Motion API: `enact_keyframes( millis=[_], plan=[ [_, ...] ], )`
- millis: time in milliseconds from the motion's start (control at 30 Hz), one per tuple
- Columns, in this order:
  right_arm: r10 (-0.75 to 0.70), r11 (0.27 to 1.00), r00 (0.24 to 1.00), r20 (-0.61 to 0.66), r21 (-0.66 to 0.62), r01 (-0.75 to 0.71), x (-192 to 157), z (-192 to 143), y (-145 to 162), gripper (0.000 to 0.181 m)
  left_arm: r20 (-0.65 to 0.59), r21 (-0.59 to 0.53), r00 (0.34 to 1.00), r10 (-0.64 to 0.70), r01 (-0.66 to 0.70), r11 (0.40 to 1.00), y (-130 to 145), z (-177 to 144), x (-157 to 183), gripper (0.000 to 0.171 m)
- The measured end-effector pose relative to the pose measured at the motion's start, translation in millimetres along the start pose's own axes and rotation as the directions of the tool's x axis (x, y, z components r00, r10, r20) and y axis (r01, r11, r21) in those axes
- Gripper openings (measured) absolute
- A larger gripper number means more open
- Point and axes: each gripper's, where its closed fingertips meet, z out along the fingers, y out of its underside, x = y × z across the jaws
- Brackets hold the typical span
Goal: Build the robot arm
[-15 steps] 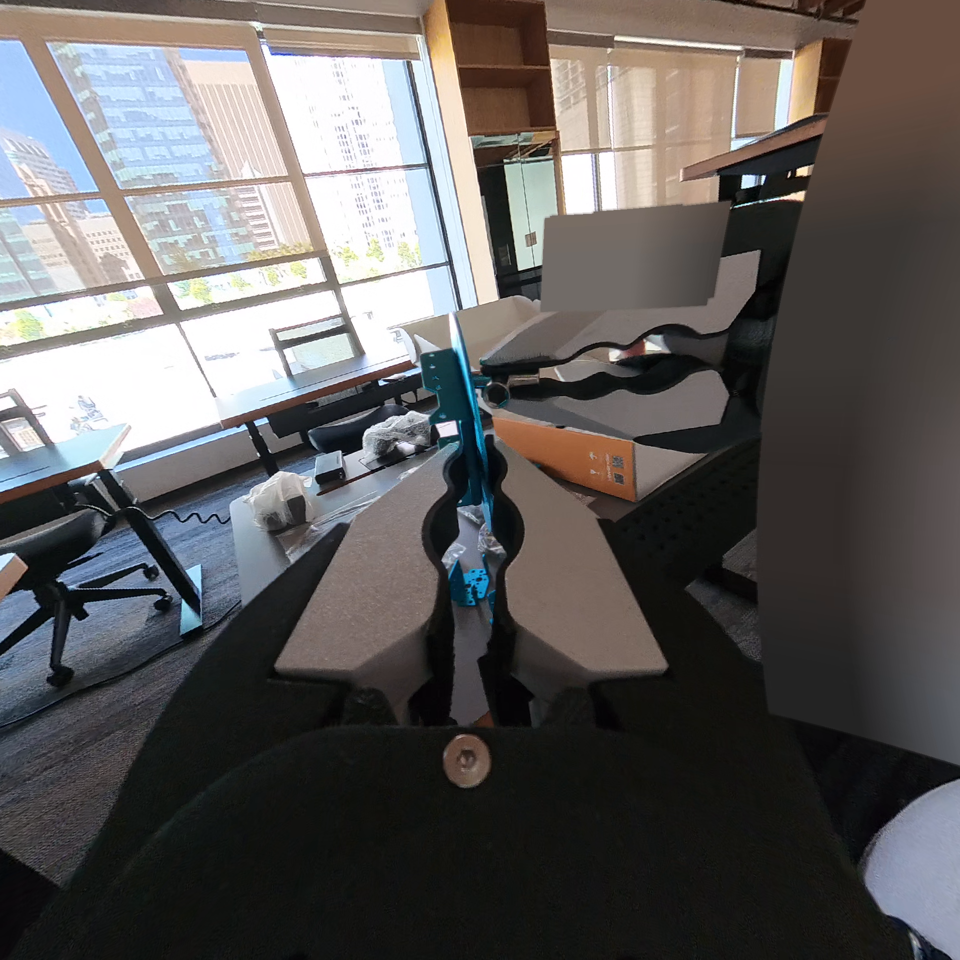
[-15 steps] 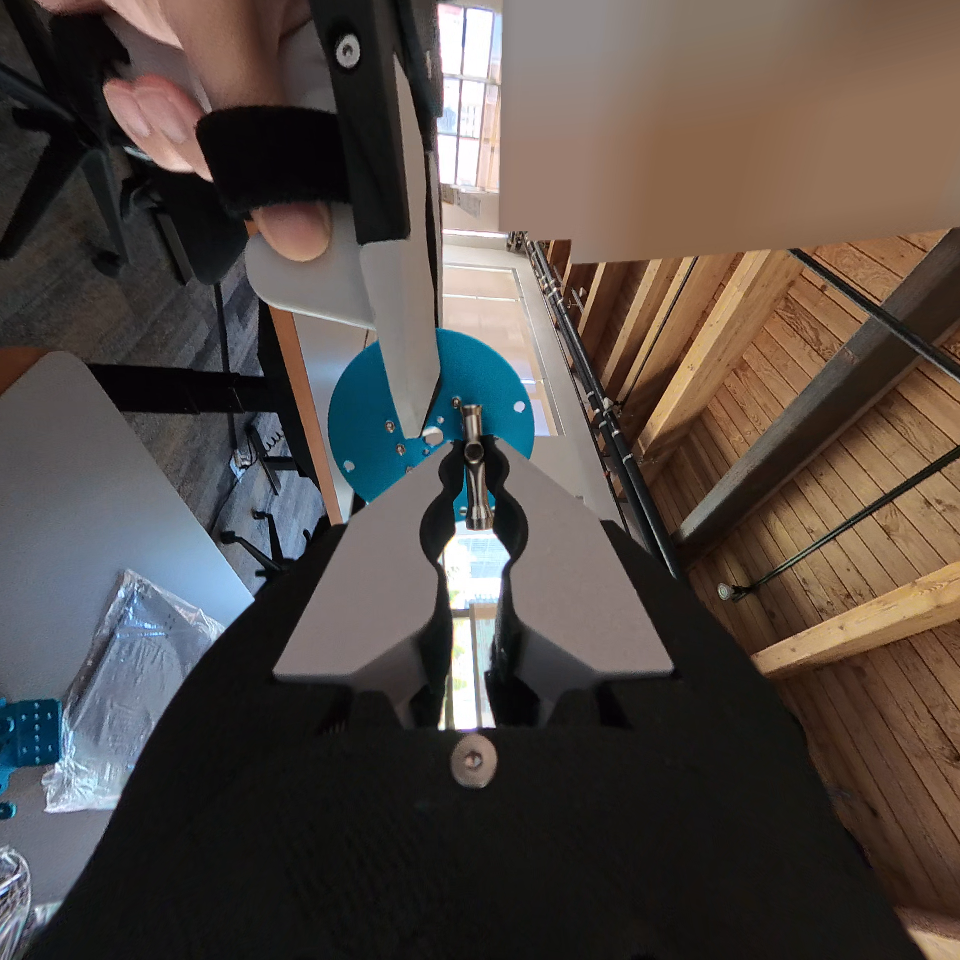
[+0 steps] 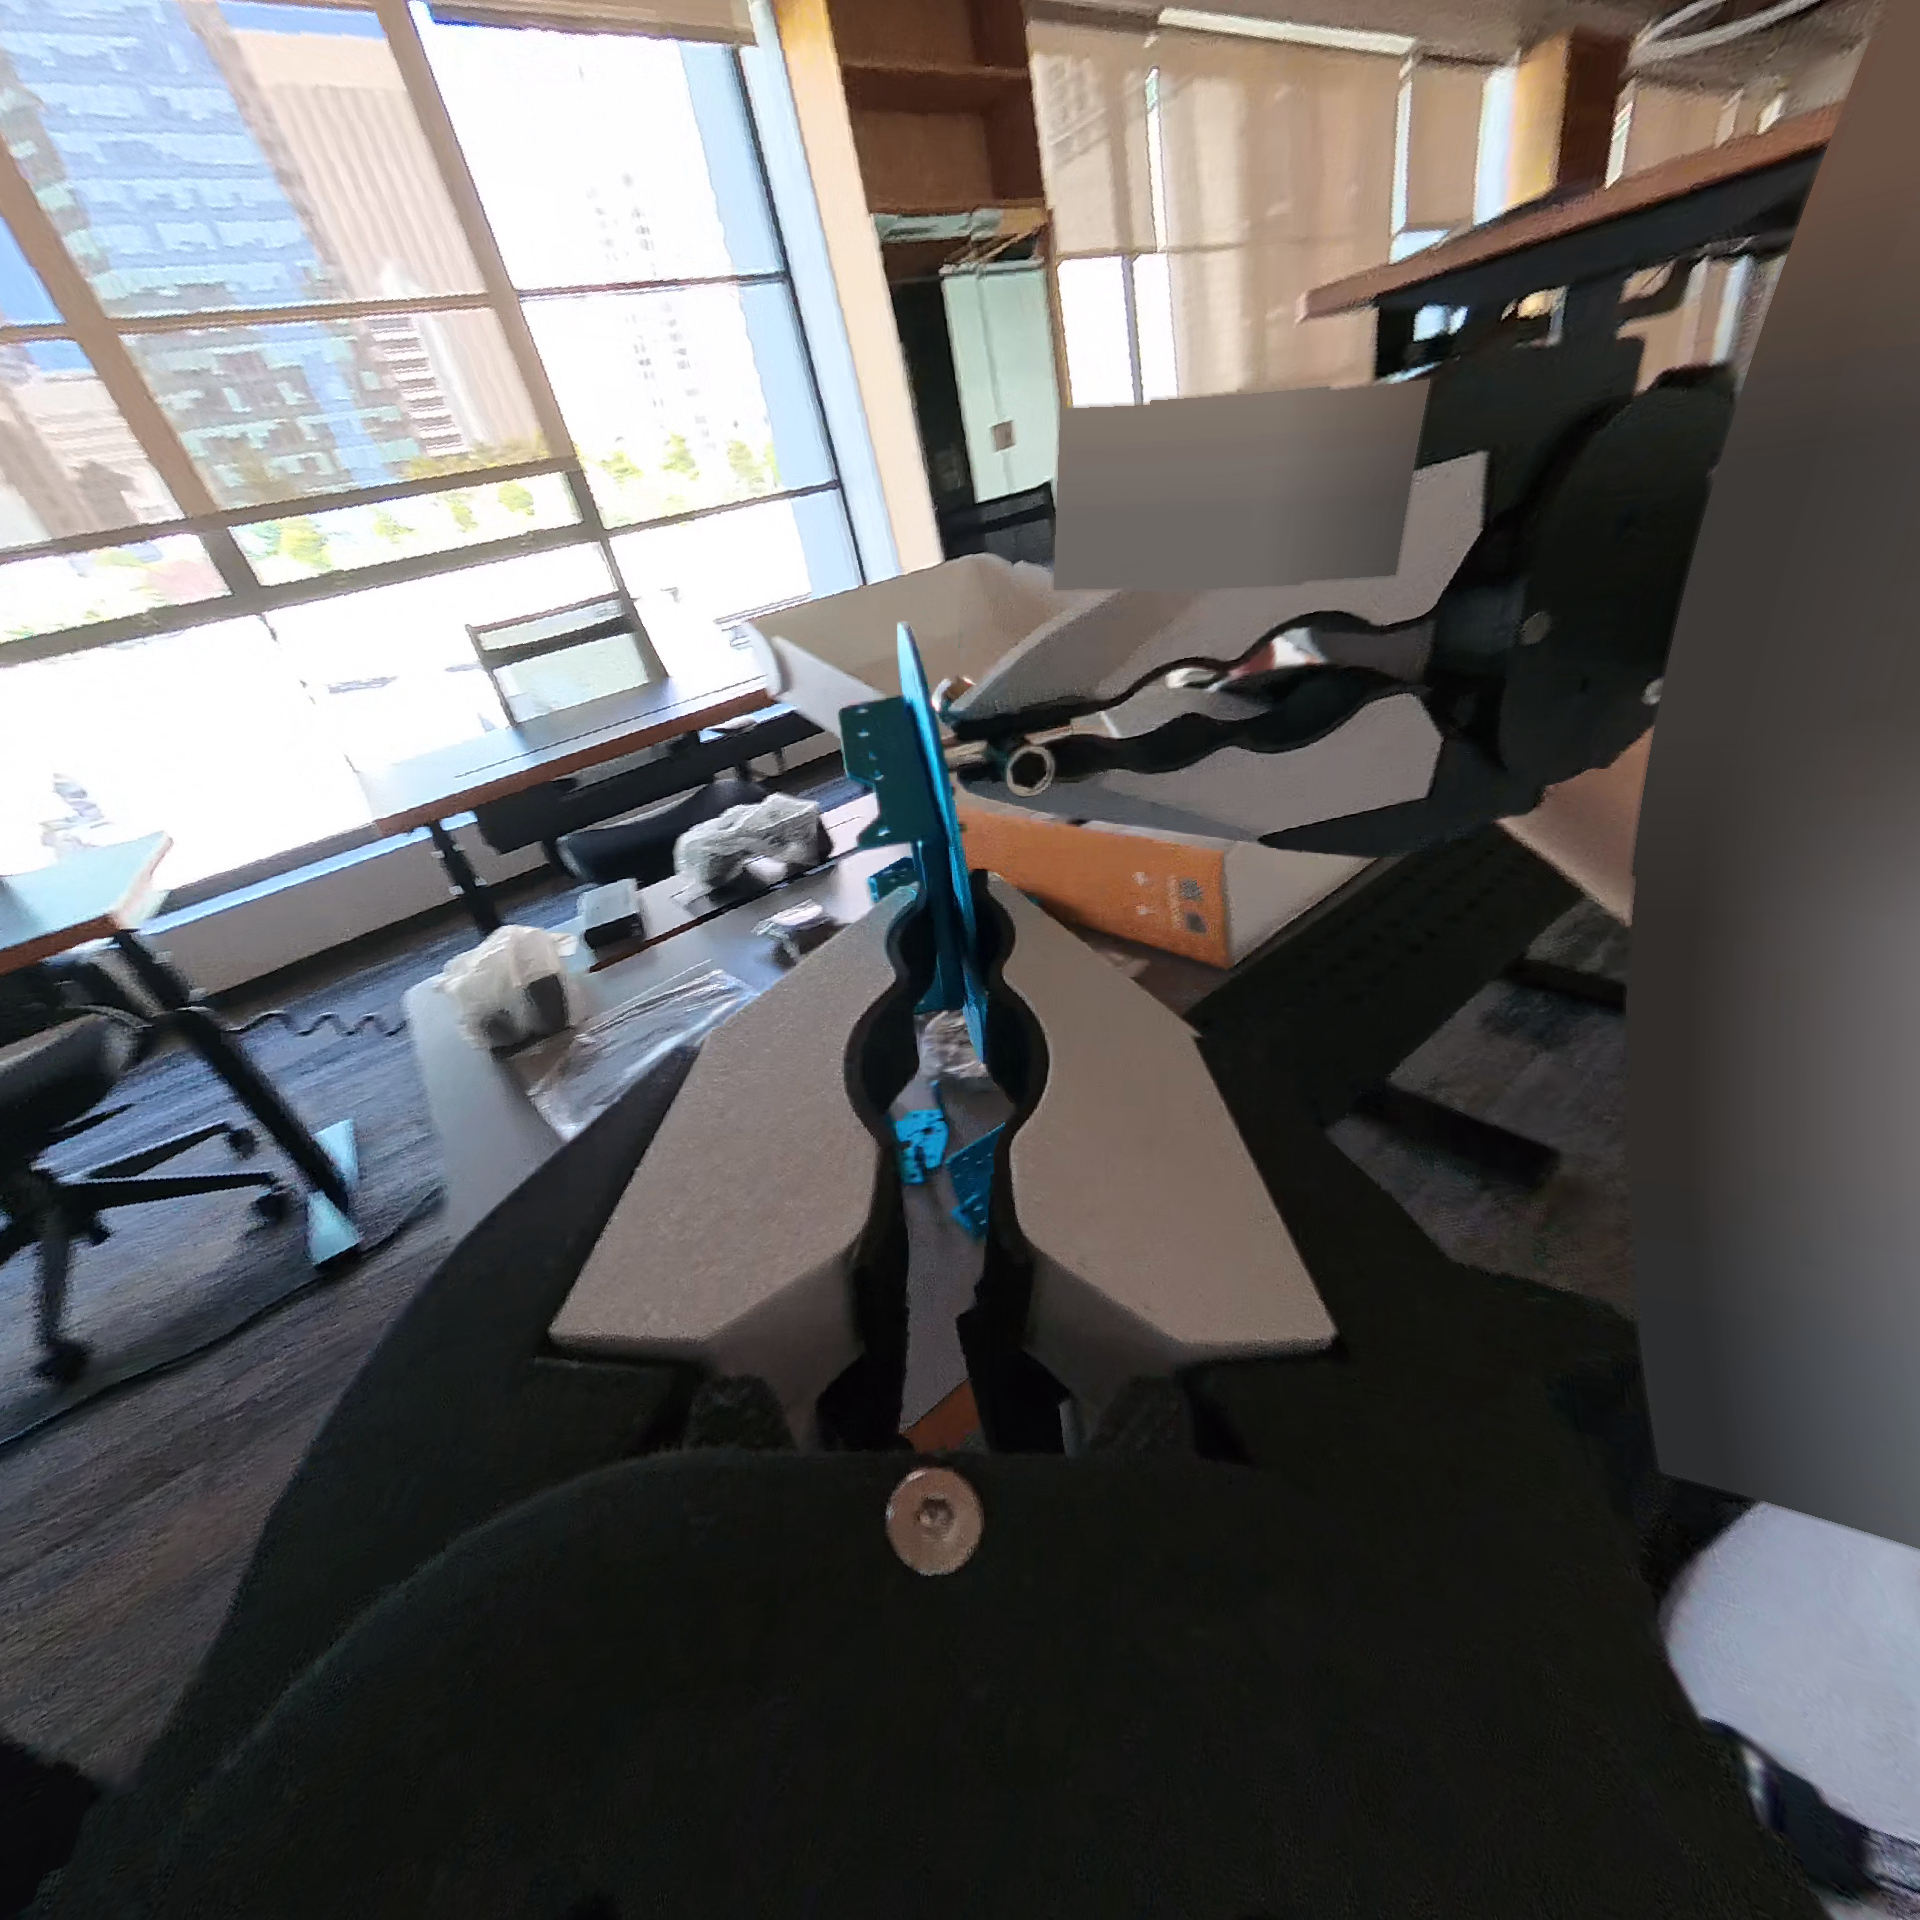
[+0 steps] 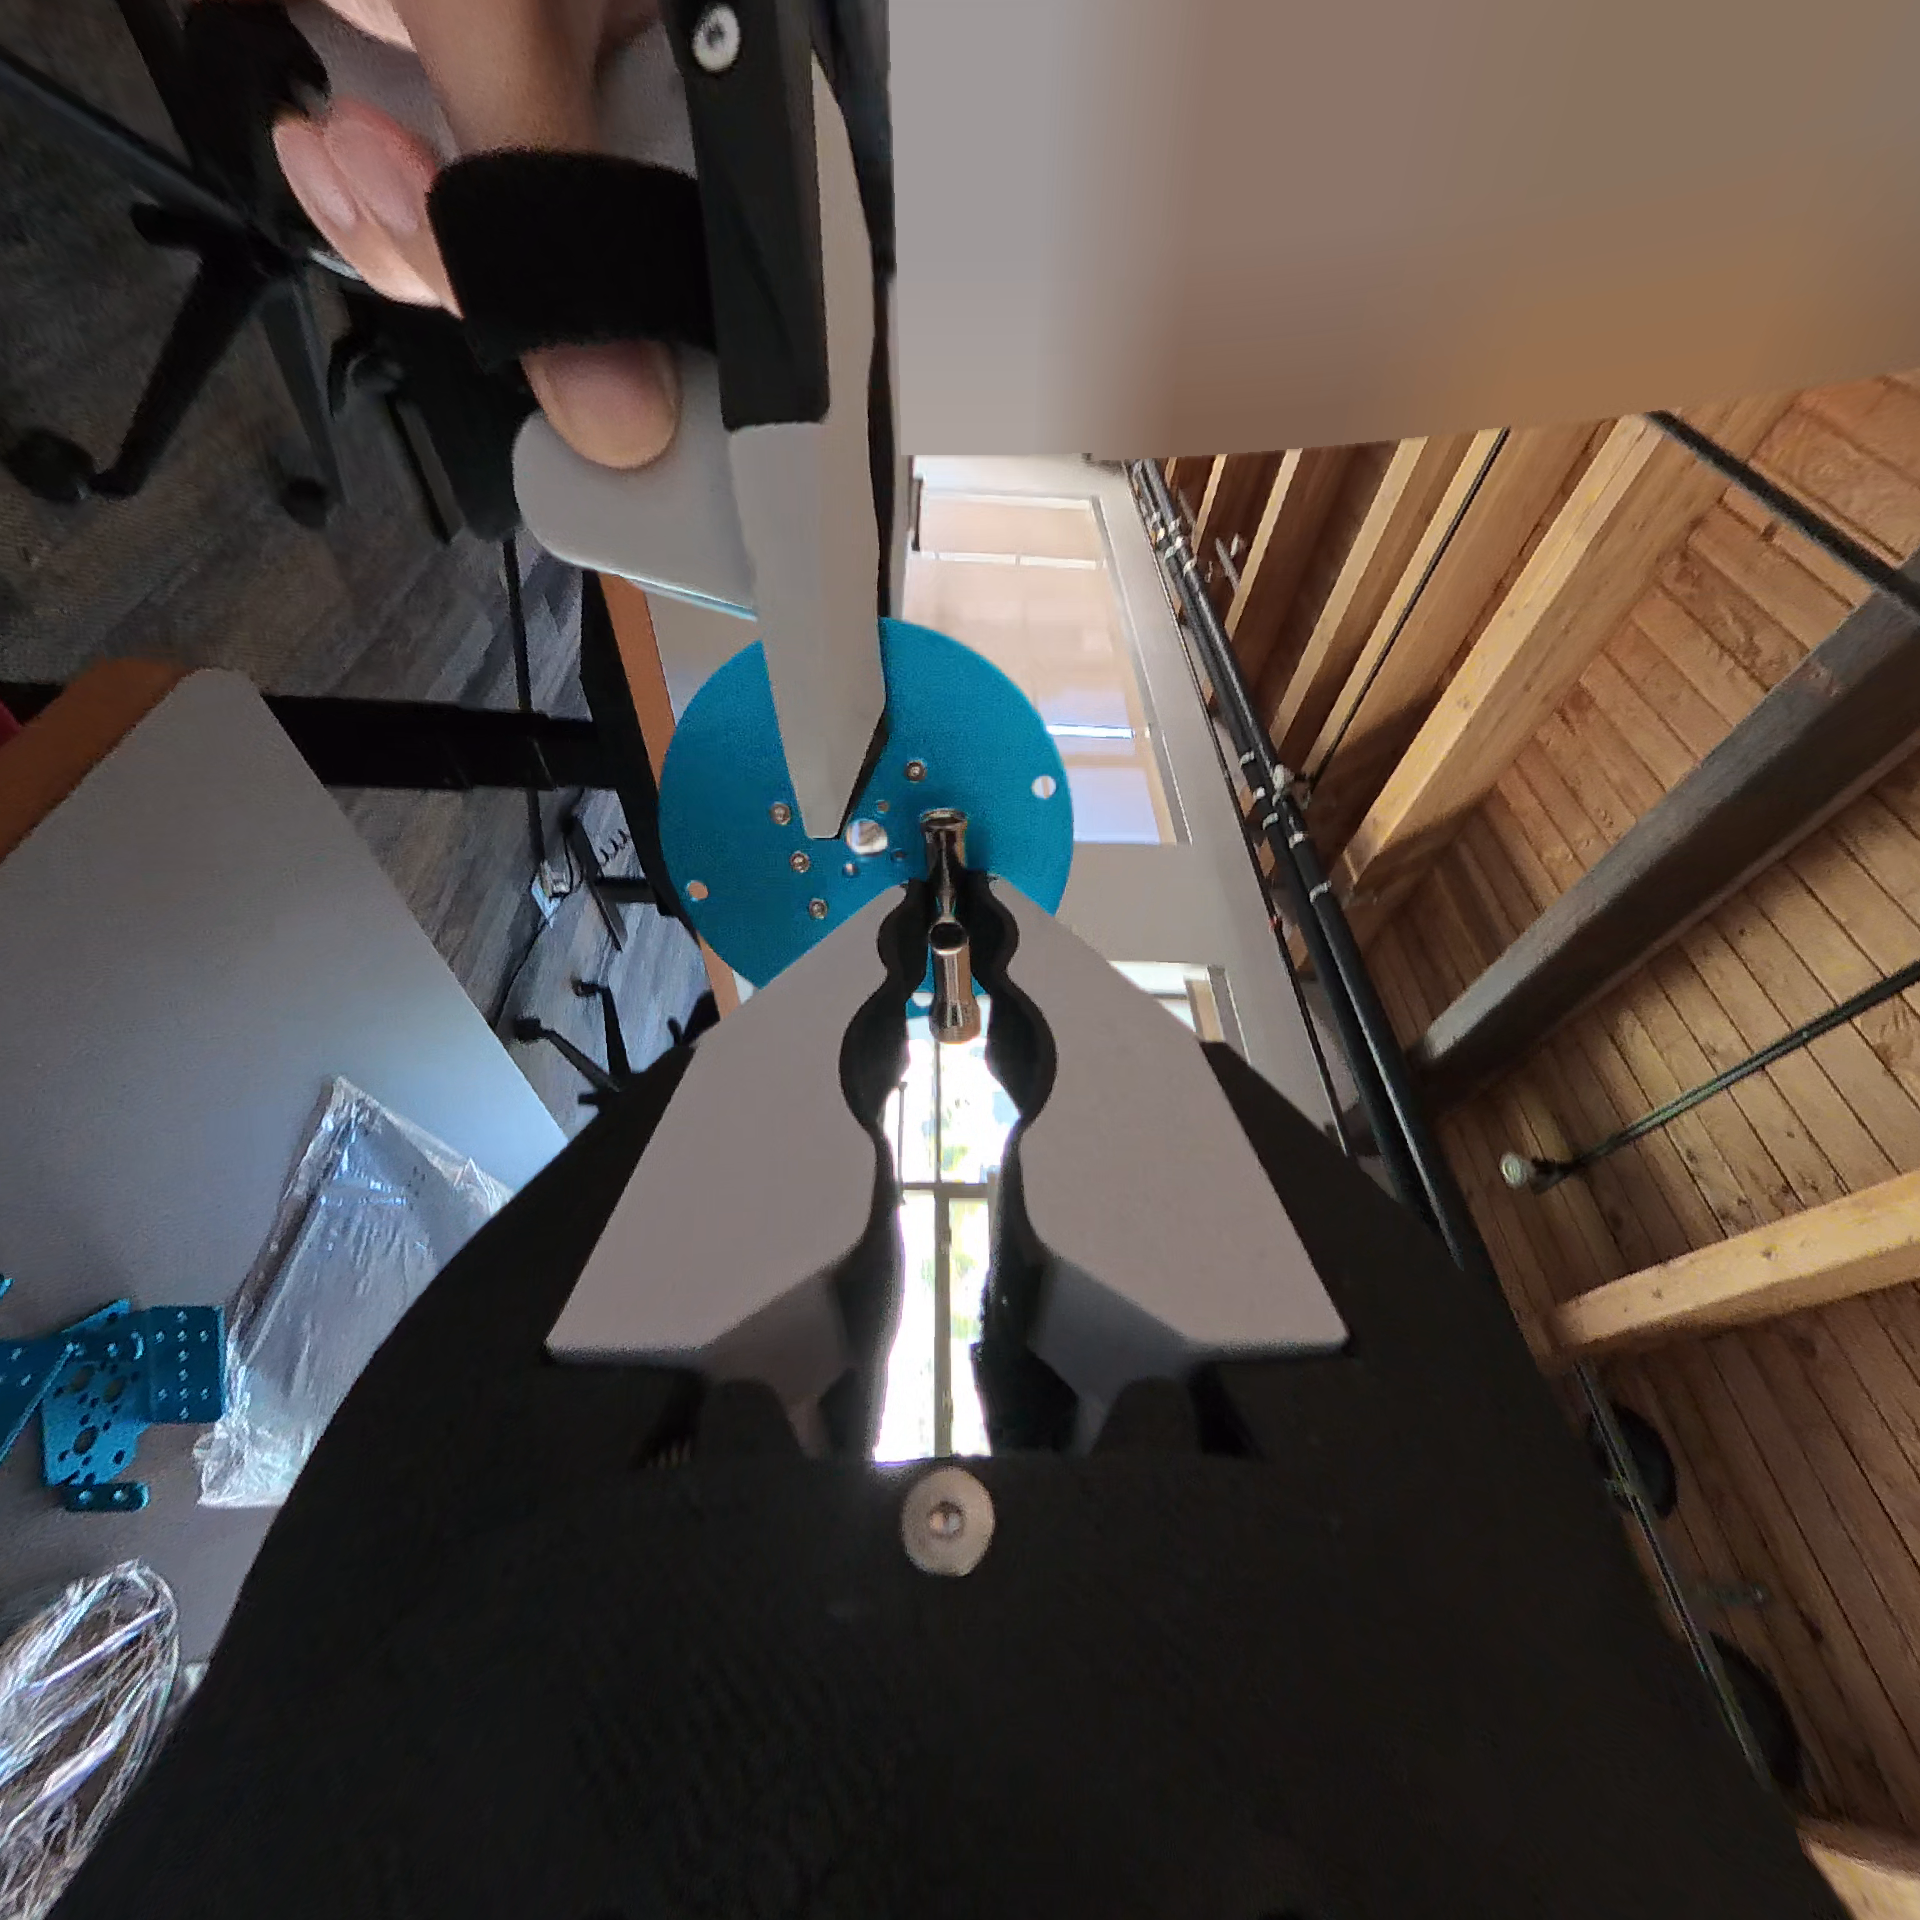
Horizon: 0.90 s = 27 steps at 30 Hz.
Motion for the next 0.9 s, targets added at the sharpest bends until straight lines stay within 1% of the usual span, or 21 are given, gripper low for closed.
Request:
enact_keyframes(
  millis=[167, 233, 300, 500, 567, 667, 733, 800, 867, 900],
  plan=[
    [-0.039, 0.992, 0.999, -0.025, -0.123, 0.035, -2, 5, 10, 0.007, 0.105, -0.064, 0.990, 0.091, -0.085, 0.994, 3, 2, -6, 0.004],
    [-0.082, 0.987, 0.996, -0.028, -0.138, 0.078, -3, 6, 11, 0.007, 0.115, -0.083, 0.990, 0.081, -0.072, 0.994, 6, 3, -6, 0.004],
    [-0.121, 0.980, 0.992, -0.037, -0.164, 0.114, -5, 6, 13, 0.007, 0.115, -0.091, 0.993, 0.021, -0.010, 0.996, 6, 4, -6, 0.004],
    [-0.029, 0.961, 0.996, -0.088, -0.277, 0.004, -5, 11, 19, 0.007, 0.220, -0.148, 0.974, 0.058, -0.025, 0.989, 8, 7, -14, 0.004],
    [0.032, 0.958, 0.993, -0.112, -0.280, -0.063, -5, 13, 21, 0.007, 0.227, -0.143, 0.974, 0.026, 0.007, 0.990, 8, 9, -15, 0.004],
    [0.092, 0.957, 0.991, -0.102, -0.264, -0.116, -10, 15, 24, 0.007, 0.216, -0.145, 0.976, -0.020, 0.052, 0.988, 12, 11, -17, 0.004],
    [0.131, 0.955, 0.987, -0.090, -0.257, -0.150, -12, 16, 26, 0.007, 0.217, -0.160, 0.976, -0.013, 0.049, 0.986, 15, 12, -18, 0.004],
    [0.179, 0.951, 0.981, -0.079, -0.240, -0.193, -13, 17, 26, 0.007, 0.221, -0.179, 0.974, 0.044, -0.004, 0.984, 16, 11, -19, 0.004],
    [0.141, 0.959, 0.987, -0.076, -0.239, -0.155, -12, 16, 26, 0.007, 0.203, -0.187, 0.978, 0.050, -0.012, 0.982, 15, 12, -18, 0.005],
    [0.084, 0.964, 0.993, -0.079, -0.246, -0.101, -12, 16, 26, 0.007, 0.187, -0.181, 0.982, 0.021, 0.013, 0.983, 15, 12, -17, 0.005]
  ],
)
